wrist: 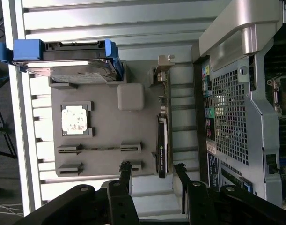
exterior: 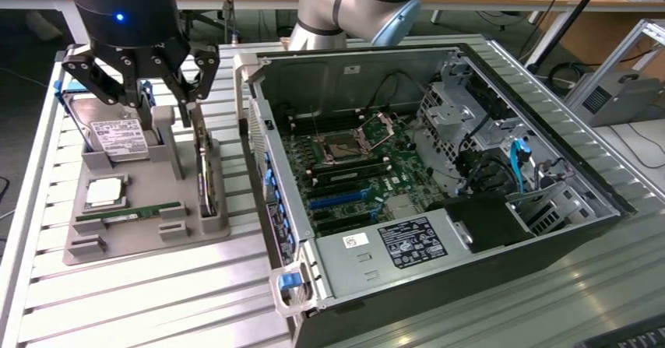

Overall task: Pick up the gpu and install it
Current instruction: 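Pick up the gpu and move the gpu toward the slot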

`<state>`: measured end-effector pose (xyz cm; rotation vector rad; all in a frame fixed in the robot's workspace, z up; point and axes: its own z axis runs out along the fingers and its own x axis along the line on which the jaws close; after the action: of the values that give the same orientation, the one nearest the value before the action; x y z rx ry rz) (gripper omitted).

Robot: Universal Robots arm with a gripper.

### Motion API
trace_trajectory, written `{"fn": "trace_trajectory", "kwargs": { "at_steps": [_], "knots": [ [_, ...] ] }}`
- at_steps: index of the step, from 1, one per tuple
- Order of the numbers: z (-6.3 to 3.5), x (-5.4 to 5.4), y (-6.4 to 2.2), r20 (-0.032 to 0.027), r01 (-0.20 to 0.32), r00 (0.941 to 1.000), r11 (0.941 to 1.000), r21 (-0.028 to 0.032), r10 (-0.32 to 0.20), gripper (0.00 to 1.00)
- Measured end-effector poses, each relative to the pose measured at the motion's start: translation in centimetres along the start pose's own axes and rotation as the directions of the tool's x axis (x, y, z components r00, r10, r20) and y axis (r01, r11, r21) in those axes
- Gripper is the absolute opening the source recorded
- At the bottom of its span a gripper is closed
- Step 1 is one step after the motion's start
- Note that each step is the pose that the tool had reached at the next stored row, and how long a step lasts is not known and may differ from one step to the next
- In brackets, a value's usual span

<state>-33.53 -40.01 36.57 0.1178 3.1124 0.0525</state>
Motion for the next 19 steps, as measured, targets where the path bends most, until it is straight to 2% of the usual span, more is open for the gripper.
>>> {"fn": "trace_trajectory", "kwargs": {
  "at_steps": [19],
  "knots": [
    [0.38,0.01,-0.03,0.0002,0.0,1.0,1.0,0.0016,0.0,0.48]
  ]
}}
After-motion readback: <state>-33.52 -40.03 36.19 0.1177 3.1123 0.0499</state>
